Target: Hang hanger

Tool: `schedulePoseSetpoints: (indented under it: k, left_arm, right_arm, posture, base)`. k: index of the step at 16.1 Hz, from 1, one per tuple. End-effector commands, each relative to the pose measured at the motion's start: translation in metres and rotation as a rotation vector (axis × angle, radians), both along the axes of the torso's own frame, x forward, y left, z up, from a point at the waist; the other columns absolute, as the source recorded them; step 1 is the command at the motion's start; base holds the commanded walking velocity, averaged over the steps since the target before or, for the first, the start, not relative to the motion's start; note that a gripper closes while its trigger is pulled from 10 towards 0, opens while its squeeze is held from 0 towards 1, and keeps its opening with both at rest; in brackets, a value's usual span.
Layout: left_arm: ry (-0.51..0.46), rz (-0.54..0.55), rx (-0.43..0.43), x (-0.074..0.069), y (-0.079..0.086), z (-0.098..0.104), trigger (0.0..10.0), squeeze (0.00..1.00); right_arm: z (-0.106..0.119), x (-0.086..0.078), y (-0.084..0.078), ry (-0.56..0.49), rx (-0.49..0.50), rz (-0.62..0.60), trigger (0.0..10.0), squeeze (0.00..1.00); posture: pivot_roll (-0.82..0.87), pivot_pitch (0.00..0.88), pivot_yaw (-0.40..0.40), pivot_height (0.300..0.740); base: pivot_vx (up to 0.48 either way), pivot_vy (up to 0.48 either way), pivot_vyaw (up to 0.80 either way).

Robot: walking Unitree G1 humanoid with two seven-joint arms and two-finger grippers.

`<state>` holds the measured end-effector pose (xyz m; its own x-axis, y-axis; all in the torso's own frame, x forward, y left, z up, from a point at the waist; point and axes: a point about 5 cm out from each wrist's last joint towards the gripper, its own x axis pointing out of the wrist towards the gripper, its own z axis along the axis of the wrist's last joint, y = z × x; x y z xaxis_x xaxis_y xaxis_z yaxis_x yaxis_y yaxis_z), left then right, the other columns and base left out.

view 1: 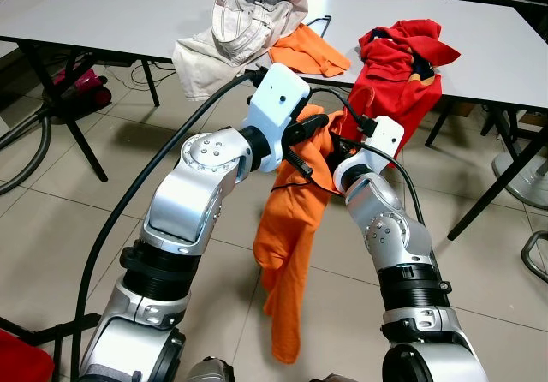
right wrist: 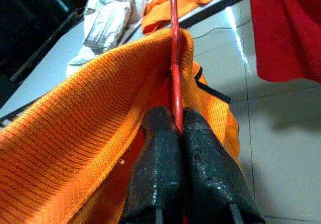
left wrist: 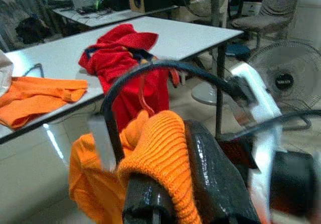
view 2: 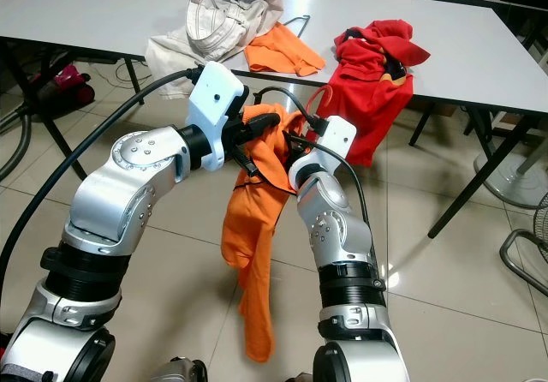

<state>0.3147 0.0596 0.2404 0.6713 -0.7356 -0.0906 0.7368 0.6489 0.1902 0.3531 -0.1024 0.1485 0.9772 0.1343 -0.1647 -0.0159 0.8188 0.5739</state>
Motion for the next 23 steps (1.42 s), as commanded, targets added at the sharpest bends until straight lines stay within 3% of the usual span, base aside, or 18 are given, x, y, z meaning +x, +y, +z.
schedulePoseSetpoints:
  k: [1,2,10,13,14,15,16,18,20,21,22,23]
  left_arm:
    - [0.002,-0.042,-0.014,-0.011,0.01,0.007,10.0,1.0]
    - [0.022,-0.07,-0.021,-0.015,0.013,0.006,10.0,1.0]
    - [0.038,-0.09,-0.046,-0.019,0.013,0.009,10.0,1.0]
    - [-0.021,0.016,0.023,-0.01,0.031,0.008,10.0,1.0]
    - [-0.033,0.08,0.066,-0.005,0.046,0.006,10.0,0.67]
    - [-0.052,0.138,0.127,-0.001,0.063,0.002,10.0,0.0]
    - [-0.065,0.175,0.155,0.001,0.073,-0.001,10.0,0.0]
    - [-0.104,0.26,0.223,0.001,0.104,-0.007,10.0,0.0]
    - [-0.12,0.269,0.191,-0.004,0.119,-0.001,10.0,0.0]
    - [-0.138,0.225,0.131,-0.01,0.125,0.005,10.0,0.0]
    - [-0.15,0.2,0.125,-0.013,0.125,0.007,10.0,0.0]
    - [-0.19,0.114,0.121,-0.022,0.122,0.009,10.0,0.0]
  right_arm:
    - [0.013,0.008,-0.034,-0.012,0.005,-0.113,10.0,0.0]
    - [0.017,0.012,-0.042,-0.016,0.0,-0.137,10.0,0.0]
    - [0.018,0.013,-0.038,-0.017,-0.004,-0.11,10.0,0.0]
    - [0.021,0.013,-0.038,-0.043,-0.098,-0.044,10.0,0.0]
    - [0.018,0.013,-0.037,-0.044,-0.243,0.062,10.0,0.0]
    - [0.013,0.011,-0.038,-0.061,-0.475,0.191,10.0,0.0]
    - [0.011,0.009,-0.039,-0.082,-0.578,0.258,10.0,0.0]
    - [0.024,-0.004,-0.044,-0.227,-0.61,0.48,10.0,0.0]
    - [0.046,-0.016,-0.058,-0.35,-0.536,0.595,10.0,0.0]
    - [0.065,-0.032,-0.078,-0.395,-0.401,0.777,10.0,0.0]
    - [0.069,-0.038,-0.085,-0.393,-0.364,0.847,10.0,0.0]
    - [0.076,-0.054,-0.101,-0.379,-0.335,1.021,10.0,0.0]
  posture:
    - [-0.03,0.045,-0.037,0.74]
    - [-0.02,0.043,-0.038,0.74]
    - [-0.02,0.034,-0.039,0.74]
    - [-0.02,0.036,-0.036,0.74]
    - [-0.02,0.039,-0.035,0.74]
    - [-0.02,0.039,-0.035,0.74]
    - [-0.02,0.039,-0.035,0.74]
    - [-0.02,0.043,-0.034,0.74]
    - [-0.01,0.043,-0.036,0.74]
    - [-0.02,0.044,-0.037,0.74]
    - [-0.02,0.044,-0.037,0.74]
    - [-0.02,0.046,-0.038,0.74]
  base:
    - [0.0,0.0,0.0]
    - [0.0,0.0,0.0]
    - [0.0,0.0,0.0]
    - [0.0,0.0,0.0]
    - [0.0,0.0,0.0]
    - [0.0,0.0,0.0]
    - [0.0,0.0,0.0]
    - [0.0,0.0,0.0]
    - [0.0,0.0,0.0]
    - [0.0,0.0,0.0]
    - [0.0,0.0,0.0]
    - [0.0,0.0,0.0]
